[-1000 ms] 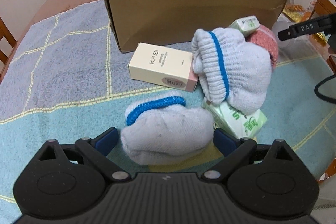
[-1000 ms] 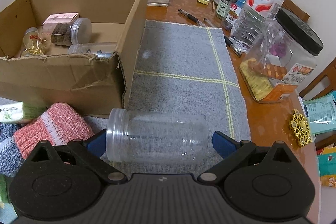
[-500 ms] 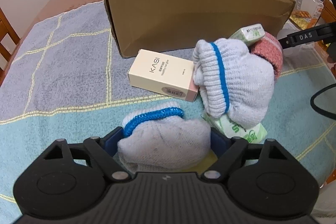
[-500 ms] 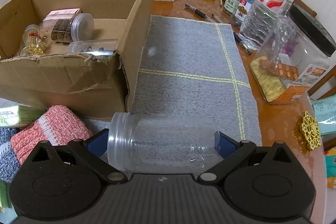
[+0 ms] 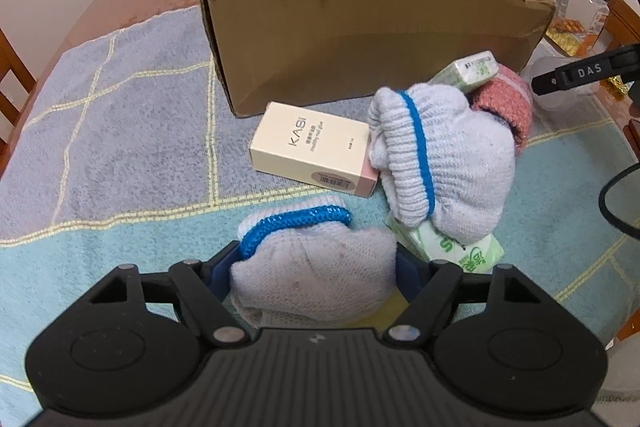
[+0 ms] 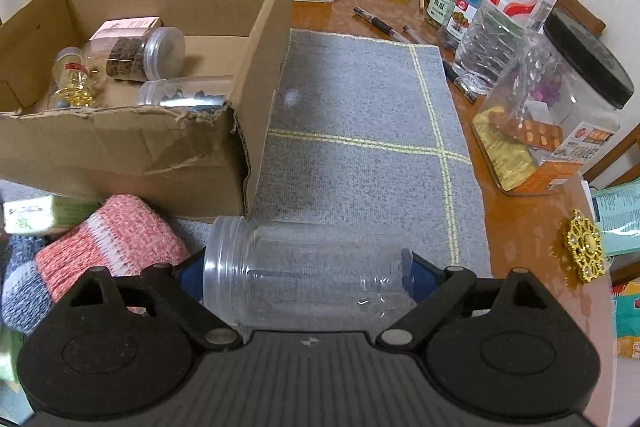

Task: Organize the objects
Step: 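Grasp the clear plastic jar with the right gripper while the left grasps the white sock, then carry the jar and white sock over the box and open both grippers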

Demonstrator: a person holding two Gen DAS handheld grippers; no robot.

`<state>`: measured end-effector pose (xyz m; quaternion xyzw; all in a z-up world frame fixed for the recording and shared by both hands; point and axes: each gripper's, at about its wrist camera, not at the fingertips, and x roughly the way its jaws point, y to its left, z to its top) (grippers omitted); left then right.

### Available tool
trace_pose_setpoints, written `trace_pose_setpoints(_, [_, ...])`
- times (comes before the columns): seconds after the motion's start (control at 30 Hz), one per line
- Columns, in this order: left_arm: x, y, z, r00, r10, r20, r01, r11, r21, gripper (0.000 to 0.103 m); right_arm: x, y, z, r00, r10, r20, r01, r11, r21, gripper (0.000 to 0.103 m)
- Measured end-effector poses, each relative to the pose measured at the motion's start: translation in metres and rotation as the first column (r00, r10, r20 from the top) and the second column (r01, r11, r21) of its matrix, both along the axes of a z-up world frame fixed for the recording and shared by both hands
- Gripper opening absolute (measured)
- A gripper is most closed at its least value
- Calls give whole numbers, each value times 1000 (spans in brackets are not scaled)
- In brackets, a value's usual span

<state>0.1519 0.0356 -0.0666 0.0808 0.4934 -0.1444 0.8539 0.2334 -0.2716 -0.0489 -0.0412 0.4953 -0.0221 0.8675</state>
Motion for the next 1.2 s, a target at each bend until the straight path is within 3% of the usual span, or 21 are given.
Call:
trace_pose_setpoints(0.3, [1, 9, 27, 1000, -10, 3, 10, 1000, -12, 77, -13, 2, 36, 998, 63, 9, -63, 998, 19, 96])
trace_pose_setpoints(0.53, [12, 14, 62, 999, -29, 30, 31, 999, -40, 77, -24, -1, 71, 992, 123, 15, -124, 988, 94, 96])
trace_pose_setpoints(0.97, [54, -2, 126, 982, -75, 171, 87, 994, -64, 77, -15, 26, 123, 963, 242, 119, -255, 960, 118, 96])
trace_pose_setpoints(1.2, [93, -14, 140, 969, -81, 235, 92, 995, -35, 78, 0, 38, 138, 946, 282, 157, -302, 946, 117, 96])
